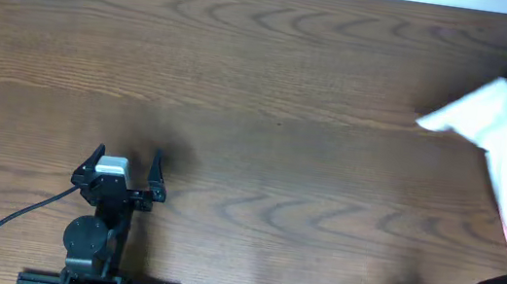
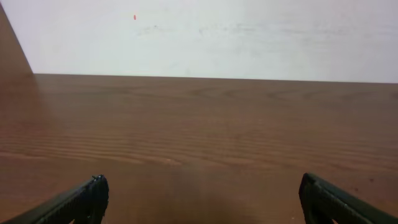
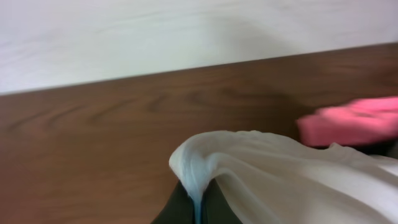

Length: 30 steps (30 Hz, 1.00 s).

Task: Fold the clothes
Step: 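Pull the white shirt out of the pile toward table center with right gripper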

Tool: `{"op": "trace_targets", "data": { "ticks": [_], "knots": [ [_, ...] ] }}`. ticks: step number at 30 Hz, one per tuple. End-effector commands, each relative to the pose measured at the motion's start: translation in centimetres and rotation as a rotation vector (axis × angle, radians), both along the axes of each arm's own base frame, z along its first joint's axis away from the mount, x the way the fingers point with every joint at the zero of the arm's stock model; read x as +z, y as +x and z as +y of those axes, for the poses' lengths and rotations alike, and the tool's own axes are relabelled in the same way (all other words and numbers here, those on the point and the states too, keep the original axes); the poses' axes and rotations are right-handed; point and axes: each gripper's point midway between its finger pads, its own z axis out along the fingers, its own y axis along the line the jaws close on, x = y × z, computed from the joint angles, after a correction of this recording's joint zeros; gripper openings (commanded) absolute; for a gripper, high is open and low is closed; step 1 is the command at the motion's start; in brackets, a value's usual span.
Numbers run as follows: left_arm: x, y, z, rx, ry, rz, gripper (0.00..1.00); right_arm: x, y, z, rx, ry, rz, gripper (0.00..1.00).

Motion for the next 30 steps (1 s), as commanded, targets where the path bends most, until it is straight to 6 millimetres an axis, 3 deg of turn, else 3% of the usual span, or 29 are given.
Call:
{"op": "trace_targets", "data": {
  "ticks": [1,6,10,19,30],
  "knots": [
    [-1.7,0.0,0.2,0.007,0.015,0.043,0.98,0.5,0.6,6.2,0.137,0.035,-0.005,0.01],
    [-1.7,0.0,0.2,0.007,0.015,0.043,0.98,-0.3,1.1,14.2,0.302,0.032,0.007,0.01],
    [-1.7,0.0,0.2,0.007,0.015,0.043,0.98,-2.1,1.5,20.6,0.428,0.025,0.024,0.01],
    [-1.8,0.0,0.2,0.007,0.015,0.044,0.98,-7.3,2.4,31.7,0.623,0.001,0.031,0.01],
    [-1.8,0.0,0.2,0.007,0.015,0.044,0.98,-11.0,0.1,44.7,0.860,-0.005,-0.065,0.01]
  ]
}}
